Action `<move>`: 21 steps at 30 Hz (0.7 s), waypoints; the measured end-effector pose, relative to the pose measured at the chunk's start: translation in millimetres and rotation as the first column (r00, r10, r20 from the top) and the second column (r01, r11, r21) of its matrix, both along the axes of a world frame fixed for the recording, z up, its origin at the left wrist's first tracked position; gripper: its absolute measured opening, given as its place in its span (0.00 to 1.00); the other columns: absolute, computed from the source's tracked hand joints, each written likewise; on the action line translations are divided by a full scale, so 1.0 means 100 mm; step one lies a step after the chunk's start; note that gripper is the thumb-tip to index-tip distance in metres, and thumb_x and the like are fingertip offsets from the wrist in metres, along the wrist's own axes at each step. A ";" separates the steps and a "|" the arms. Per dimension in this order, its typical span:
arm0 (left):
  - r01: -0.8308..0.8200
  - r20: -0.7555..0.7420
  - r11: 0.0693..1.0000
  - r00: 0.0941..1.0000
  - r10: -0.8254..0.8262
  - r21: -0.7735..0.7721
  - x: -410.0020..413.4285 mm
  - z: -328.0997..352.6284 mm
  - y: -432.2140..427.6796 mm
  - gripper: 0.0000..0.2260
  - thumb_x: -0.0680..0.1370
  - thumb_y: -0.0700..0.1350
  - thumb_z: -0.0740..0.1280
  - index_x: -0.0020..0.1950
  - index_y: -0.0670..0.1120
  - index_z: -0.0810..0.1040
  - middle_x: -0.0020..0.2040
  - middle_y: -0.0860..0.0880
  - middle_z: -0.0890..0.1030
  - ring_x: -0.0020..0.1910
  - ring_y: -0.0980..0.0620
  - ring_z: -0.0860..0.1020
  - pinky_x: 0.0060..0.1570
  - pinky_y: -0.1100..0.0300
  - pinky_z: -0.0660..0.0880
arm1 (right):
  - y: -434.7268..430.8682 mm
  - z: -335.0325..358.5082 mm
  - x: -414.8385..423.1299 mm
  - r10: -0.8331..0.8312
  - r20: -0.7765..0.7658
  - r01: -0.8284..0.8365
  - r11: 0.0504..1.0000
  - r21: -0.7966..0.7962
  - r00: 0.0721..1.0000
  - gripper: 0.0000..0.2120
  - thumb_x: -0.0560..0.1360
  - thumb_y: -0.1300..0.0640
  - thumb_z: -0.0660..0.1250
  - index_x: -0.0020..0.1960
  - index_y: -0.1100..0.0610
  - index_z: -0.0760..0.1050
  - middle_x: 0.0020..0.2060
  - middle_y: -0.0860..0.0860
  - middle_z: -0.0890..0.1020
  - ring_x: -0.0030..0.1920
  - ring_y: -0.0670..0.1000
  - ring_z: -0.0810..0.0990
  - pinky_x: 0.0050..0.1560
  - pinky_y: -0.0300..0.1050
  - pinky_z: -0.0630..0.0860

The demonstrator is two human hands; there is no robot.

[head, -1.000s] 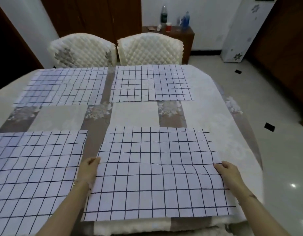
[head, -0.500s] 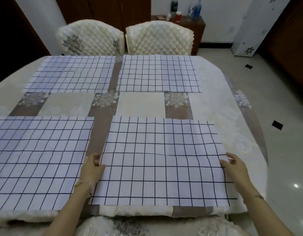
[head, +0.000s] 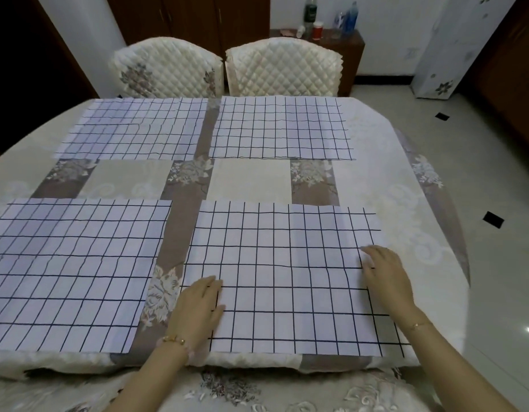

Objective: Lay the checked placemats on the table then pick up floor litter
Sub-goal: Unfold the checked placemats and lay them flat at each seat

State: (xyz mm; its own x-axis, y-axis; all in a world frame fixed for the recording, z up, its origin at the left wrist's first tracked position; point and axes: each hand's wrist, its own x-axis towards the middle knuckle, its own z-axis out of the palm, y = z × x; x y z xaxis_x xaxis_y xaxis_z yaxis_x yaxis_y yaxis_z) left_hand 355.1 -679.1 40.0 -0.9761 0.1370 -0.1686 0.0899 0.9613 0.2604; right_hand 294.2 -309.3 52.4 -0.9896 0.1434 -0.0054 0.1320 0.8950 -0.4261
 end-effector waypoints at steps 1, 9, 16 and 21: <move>0.030 0.090 0.999 0.996 -0.028 -0.023 0.01 -0.02 0.02 0.32 0.73 0.60 0.61 0.73 0.46 0.65 0.73 0.48 0.65 0.72 0.45 0.65 0.68 0.47 0.66 | -0.05 -0.02 -0.05 0.085 0.015 -0.085 0.996 0.022 0.996 0.16 0.80 0.57 0.58 0.66 0.60 0.73 0.65 0.56 0.75 0.67 0.57 0.69 0.67 0.48 0.64; 0.146 0.194 0.949 0.976 -0.093 -0.279 0.00 -0.22 -0.13 0.36 0.75 0.67 0.35 0.72 0.51 0.63 0.72 0.52 0.67 0.71 0.47 0.65 0.58 0.49 0.74 | -0.12 -0.26 -0.24 0.187 0.281 -0.245 0.951 0.189 0.941 0.24 0.82 0.51 0.48 0.77 0.53 0.51 0.77 0.49 0.53 0.77 0.54 0.50 0.74 0.53 0.53; 0.116 0.248 0.974 0.966 -0.066 -0.193 0.03 -0.18 -0.15 0.33 0.76 0.68 0.38 0.77 0.54 0.49 0.69 0.53 0.72 0.69 0.50 0.66 0.57 0.52 0.71 | -0.11 -0.27 -0.26 0.181 0.310 -0.235 0.961 0.145 0.933 0.25 0.82 0.50 0.47 0.78 0.52 0.47 0.78 0.48 0.48 0.78 0.53 0.46 0.76 0.53 0.48; 0.159 0.234 0.980 0.964 -0.128 -0.119 0.02 -0.23 -0.16 0.49 0.58 0.77 0.26 0.74 0.54 0.38 0.73 0.57 0.36 0.73 0.52 0.37 0.72 0.52 0.42 | -0.09 -0.17 -0.10 0.161 0.234 -0.163 0.987 -0.008 0.959 0.24 0.81 0.54 0.53 0.77 0.54 0.53 0.77 0.50 0.53 0.77 0.52 0.49 0.75 0.51 0.50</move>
State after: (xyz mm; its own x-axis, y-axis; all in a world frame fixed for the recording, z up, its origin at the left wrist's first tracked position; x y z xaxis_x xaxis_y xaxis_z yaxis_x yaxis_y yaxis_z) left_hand 356.6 -694.7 17.2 -0.8828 0.2341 -0.4073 0.1842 0.9701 0.1583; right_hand 284.5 -318.0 35.8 -0.9711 -0.0172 -0.2381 0.0796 0.9170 -0.3908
